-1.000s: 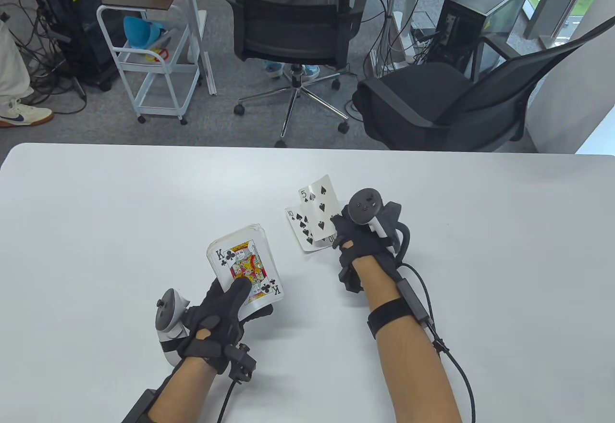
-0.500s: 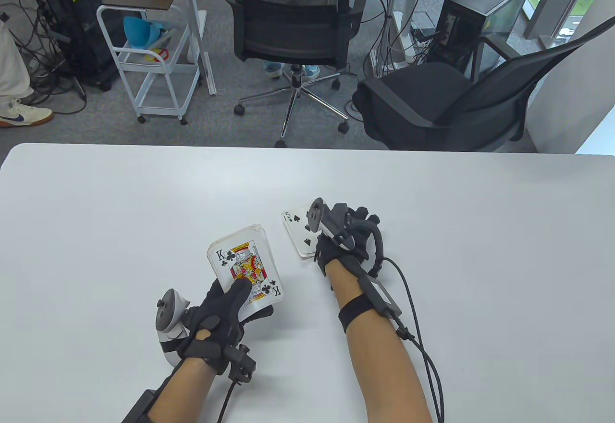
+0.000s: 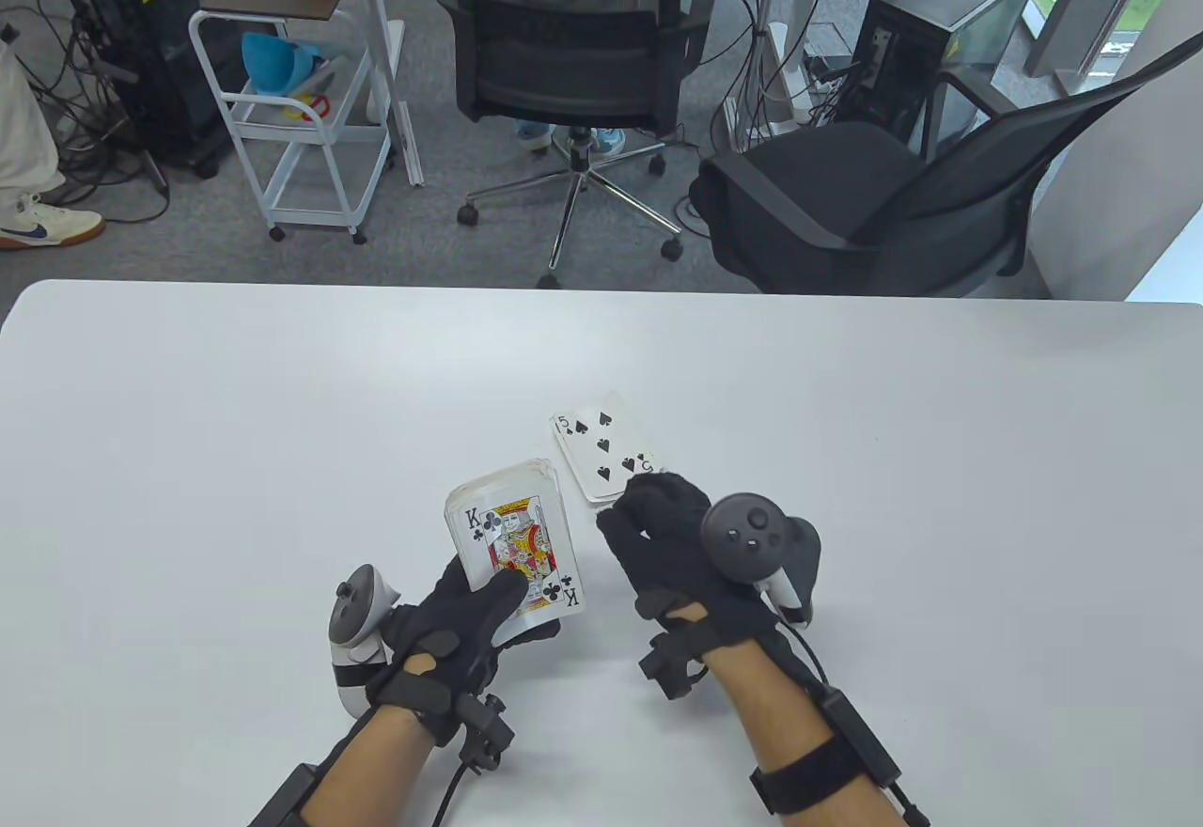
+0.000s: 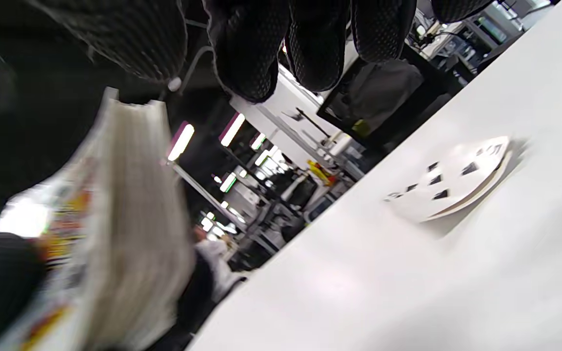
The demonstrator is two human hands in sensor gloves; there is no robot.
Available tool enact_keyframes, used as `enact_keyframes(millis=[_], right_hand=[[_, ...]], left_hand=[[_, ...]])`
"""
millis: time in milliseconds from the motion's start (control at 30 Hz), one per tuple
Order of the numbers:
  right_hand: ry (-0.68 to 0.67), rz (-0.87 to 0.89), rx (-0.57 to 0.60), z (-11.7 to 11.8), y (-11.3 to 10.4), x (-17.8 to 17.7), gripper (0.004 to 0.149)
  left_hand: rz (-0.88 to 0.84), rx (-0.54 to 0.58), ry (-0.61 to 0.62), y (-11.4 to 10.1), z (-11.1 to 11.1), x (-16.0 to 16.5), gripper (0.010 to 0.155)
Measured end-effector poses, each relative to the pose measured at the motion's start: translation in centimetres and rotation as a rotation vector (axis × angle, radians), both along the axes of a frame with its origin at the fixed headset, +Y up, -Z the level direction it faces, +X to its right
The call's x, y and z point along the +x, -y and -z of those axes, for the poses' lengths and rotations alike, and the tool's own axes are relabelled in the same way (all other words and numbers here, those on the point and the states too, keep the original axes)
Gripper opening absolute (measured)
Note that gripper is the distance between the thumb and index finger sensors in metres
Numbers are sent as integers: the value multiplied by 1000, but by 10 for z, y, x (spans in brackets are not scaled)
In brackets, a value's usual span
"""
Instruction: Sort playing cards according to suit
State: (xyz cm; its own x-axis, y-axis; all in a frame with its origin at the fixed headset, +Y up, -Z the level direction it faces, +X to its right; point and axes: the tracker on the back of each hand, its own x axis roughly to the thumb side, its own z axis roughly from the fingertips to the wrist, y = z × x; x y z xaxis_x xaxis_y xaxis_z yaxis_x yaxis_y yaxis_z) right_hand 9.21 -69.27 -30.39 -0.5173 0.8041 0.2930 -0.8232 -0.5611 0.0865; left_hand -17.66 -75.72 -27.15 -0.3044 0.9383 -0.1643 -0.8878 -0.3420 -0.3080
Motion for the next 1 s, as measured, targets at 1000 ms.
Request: enact_keyframes(millis=[1000], right_hand=[[125,-83,265,-42,24,-13,38]], left_hand=[[41,-38,78,16,-5,20,67]])
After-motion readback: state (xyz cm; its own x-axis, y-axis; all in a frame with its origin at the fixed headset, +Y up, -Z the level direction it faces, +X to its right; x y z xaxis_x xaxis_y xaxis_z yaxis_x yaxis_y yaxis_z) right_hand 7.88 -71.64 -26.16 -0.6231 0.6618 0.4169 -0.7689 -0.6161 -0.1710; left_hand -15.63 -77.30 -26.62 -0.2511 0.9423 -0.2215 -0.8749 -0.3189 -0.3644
